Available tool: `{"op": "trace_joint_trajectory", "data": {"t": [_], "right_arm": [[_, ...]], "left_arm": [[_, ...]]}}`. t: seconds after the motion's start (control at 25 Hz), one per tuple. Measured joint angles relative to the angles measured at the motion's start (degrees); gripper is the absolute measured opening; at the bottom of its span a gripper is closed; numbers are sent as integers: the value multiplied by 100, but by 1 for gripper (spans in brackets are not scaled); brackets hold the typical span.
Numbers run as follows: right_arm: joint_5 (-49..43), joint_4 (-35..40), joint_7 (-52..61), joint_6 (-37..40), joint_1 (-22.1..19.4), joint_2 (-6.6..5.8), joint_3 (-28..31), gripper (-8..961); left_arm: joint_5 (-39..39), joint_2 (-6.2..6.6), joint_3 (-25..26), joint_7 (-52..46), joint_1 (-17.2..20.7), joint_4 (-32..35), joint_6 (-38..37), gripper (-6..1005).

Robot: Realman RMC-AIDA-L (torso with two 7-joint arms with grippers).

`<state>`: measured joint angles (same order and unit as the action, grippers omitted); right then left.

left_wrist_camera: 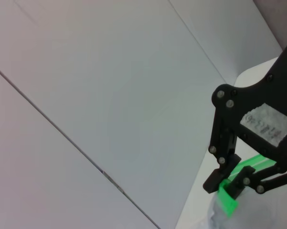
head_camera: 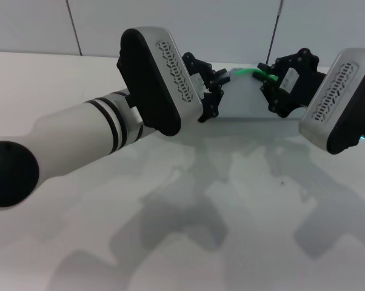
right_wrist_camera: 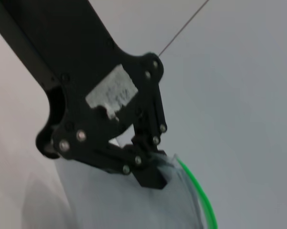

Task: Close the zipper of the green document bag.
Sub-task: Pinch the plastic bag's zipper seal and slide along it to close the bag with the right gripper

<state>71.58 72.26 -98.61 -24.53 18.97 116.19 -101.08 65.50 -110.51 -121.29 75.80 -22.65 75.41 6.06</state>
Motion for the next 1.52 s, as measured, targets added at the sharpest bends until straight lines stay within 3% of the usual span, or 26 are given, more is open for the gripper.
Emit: {"op": "trace_joint_trajectory", "data": {"t": [1.04, 1.52], "right_arm": [[-13, -1052, 0, 71, 469, 0, 424, 80], [-12, -1974, -11, 563, 873, -9, 698, 79]], "left_arm": [[25, 63, -2, 208, 358, 524, -78, 47], [-11, 143, -33, 374, 921, 1344, -80, 47]]}}
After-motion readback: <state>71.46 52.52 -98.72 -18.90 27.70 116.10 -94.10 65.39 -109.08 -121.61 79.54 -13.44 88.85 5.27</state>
